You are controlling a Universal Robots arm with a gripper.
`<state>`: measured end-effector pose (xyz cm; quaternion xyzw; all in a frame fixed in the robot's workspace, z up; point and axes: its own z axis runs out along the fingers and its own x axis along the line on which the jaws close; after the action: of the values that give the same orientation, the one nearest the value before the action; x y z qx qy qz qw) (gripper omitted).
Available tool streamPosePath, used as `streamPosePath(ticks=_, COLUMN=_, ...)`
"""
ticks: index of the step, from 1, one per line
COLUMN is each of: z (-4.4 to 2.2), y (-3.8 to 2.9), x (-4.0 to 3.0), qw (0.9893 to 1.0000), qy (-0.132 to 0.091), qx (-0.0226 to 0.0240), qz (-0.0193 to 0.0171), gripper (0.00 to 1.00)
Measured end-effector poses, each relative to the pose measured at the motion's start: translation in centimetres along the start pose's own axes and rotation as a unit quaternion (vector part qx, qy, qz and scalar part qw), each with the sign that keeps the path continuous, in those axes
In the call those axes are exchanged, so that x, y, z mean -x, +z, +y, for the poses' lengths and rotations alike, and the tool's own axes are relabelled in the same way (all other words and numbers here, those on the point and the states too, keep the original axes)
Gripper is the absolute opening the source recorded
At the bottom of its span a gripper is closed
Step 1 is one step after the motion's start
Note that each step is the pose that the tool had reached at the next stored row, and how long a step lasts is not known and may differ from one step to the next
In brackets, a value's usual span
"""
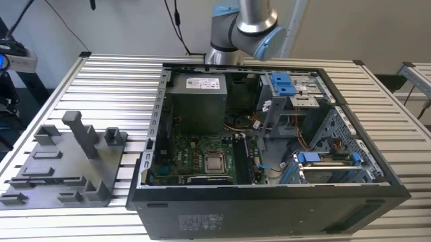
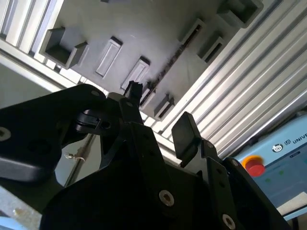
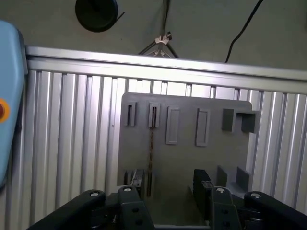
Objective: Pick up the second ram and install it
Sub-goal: 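Pick up the second ram and move it above second insertion slot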
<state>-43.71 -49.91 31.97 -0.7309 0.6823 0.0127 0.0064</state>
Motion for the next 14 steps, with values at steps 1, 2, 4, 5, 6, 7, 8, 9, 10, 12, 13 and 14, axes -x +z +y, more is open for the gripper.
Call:
streamPosePath(ticks=1, z=0.0, y=0.12, x=0.0, qw=1.0, qy=0.0, qx=-0.0002, qz=0.0, gripper=0.54)
streamPosePath(ticks=2, z=0.0, y=0.25, x=-0.01, qw=1.0, qy=0.0, qx=-0.0003, qz=0.0, gripper=0.54)
streamPosePath(ticks=4, z=0.0, y=0.5, x=-0.01, qw=1.0, qy=0.0, qx=-0.0006, qz=0.0, gripper=0.54)
streamPosePath(ticks=5, z=0.0, y=0.62, x=-0.02, qw=1.0, qy=0.0, qx=-0.0007, qz=0.0001, gripper=0.54)
streamPosePath(ticks=6, z=0.0, y=0.75, x=-0.02, qw=1.0, qy=0.0, qx=-0.0009, qz=0.0001, gripper=0.54)
streamPosePath(ticks=7, z=0.0, y=0.88, x=-0.03, qw=1.0, qy=0.0, qx=-0.0009, qz=0.0001, gripper=0.54)
streamPosePath(ticks=8, z=0.0, y=0.97, x=-0.03, qw=1.0, qy=0.0, qx=-0.0009, qz=0.0001, gripper=0.54)
streamPosePath(ticks=9, z=0.0, y=1.05, x=-0.03, qw=1.0, qy=0.0, qx=-0.0009, qz=0.0001, gripper=0.54)
streamPosePath(ticks=10, z=-0.01, y=1.11, x=-0.03, qw=1.0, qy=0.0, qx=-0.0009, qz=0.0001, gripper=0.54)
streamPosePath(ticks=12, z=-0.01, y=1.26, x=-0.03, qw=1.0, qy=0.0, qx=-0.0009, qz=0.0002, gripper=0.54)
streamPosePath(ticks=13, z=-0.01, y=1.32, x=-0.03, qw=1.0, qy=0.0, qx=-0.0009, qz=0.0004, gripper=0.54)
streamPosePath(ticks=14, z=-0.01, y=1.38, x=-0.03, qw=1.0, qy=0.0, qx=-0.0009, qz=0.0007, gripper=0.54)
